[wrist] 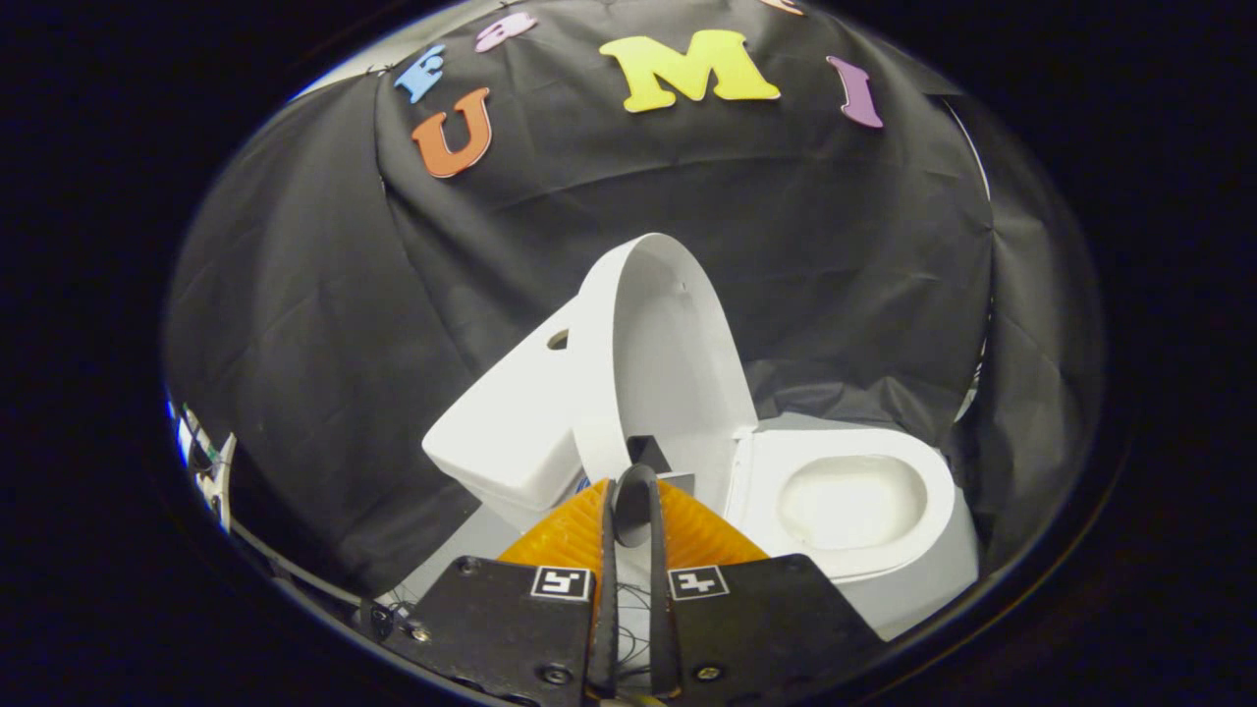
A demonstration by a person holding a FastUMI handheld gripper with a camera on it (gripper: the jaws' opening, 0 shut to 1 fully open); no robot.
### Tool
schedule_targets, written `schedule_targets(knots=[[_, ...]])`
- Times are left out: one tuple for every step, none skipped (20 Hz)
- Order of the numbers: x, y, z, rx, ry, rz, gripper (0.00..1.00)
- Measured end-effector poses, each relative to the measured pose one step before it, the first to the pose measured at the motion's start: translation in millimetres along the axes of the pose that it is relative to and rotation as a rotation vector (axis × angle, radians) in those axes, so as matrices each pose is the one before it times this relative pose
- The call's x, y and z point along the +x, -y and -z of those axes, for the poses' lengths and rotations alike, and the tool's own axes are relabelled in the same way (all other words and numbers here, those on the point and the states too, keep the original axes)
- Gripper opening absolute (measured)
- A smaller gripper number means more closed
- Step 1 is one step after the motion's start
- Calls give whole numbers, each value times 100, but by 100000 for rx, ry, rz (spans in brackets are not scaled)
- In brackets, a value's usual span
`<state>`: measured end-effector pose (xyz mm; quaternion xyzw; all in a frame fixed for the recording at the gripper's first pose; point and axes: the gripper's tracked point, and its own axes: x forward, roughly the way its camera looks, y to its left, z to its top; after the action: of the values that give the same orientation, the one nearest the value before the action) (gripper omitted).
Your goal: Open the toilet lid.
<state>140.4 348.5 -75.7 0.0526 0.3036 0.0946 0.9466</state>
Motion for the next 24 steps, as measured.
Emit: schedule_targets(knots=[[175,-131,75,-470,-181,298,16],[46,-223,3,-759,-173,209,16],[235,-338,75,-690,-348,447,16],[83,-89,-104,-1099,614,1329,16],[102,-199,56,-1193,-247,883,16],[75,-63,43,-1202,337,716,16],[-114,8,-6,-1057,134,56,16],[-27,46,-91,-665,74,-291,16],[123,2,55,141,-16,-649,16],[-28,-56,7,687,-296,-807,16],[-77,-112,-36,1058,-320,-923,16],[-117,-66,13,1053,-510,-1412,17],[37,-9,90,895,-793,-2087,18],[4,215,159,1323,-659,-1456,23],[24,47,4,1638,-635,-1804,26],[-22,-230,-42,1896,-575,-2318,31],[-120,107,85,1783,-396,-1893,36],[-227,40,-18,1325,-74,-1637,42],[-191,-165,-91,429,510,-1235,49],[-442,-32,-244,-515,908,-653,54],[-509,11,-64,-794,1202,-545,58],[-544,144,-277,-741,1173,-872,61],[-534,3,-241,-340,842,-930,64],[-506,167,-279,-173,601,-1086,71]])
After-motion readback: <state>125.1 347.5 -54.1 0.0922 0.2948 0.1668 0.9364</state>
